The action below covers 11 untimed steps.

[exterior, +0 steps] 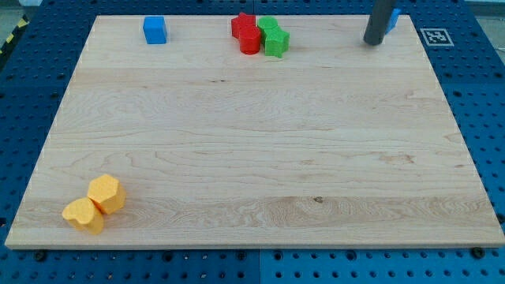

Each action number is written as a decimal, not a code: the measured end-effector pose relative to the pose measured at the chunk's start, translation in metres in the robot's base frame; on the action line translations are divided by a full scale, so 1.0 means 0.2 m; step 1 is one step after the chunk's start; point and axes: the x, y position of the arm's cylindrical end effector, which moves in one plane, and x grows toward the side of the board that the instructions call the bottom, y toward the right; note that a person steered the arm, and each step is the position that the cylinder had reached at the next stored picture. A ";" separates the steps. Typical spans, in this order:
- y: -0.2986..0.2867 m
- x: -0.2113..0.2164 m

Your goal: Push the blue cube to the center right

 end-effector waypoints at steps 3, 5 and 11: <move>-0.56 0.33; -1.52 0.34; -2.18 -0.49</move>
